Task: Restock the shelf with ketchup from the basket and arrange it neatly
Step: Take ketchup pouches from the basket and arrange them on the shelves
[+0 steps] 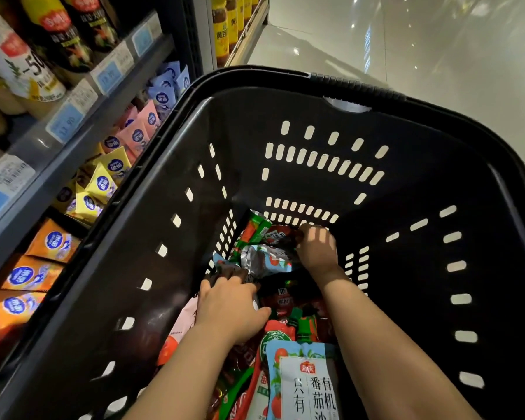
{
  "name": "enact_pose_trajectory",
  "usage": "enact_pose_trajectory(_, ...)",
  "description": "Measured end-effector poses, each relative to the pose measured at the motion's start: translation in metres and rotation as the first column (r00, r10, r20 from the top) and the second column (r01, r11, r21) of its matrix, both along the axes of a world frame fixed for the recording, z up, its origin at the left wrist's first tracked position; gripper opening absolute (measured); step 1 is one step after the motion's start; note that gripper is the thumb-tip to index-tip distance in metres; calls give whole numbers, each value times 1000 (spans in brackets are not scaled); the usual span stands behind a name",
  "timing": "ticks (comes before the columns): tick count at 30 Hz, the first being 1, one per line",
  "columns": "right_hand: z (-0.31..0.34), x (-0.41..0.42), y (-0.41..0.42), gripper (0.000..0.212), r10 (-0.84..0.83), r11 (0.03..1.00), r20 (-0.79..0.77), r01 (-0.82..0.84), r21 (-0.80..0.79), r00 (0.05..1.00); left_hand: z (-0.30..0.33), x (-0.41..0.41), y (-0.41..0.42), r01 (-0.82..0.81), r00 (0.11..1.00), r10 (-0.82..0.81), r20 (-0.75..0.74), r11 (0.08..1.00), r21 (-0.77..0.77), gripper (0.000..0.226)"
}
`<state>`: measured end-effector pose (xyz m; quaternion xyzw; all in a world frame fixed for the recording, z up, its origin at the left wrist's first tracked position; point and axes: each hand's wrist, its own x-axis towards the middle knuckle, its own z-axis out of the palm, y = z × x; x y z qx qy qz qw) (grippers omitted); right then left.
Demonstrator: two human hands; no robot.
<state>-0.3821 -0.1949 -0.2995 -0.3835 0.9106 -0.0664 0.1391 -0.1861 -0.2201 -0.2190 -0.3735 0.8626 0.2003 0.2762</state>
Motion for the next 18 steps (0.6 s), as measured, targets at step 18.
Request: enact_pose_trajectory(18,276,37,7,15,504,860,255,-450,-242,825,130,2,-18,-335,410,346,-844,918,214,41)
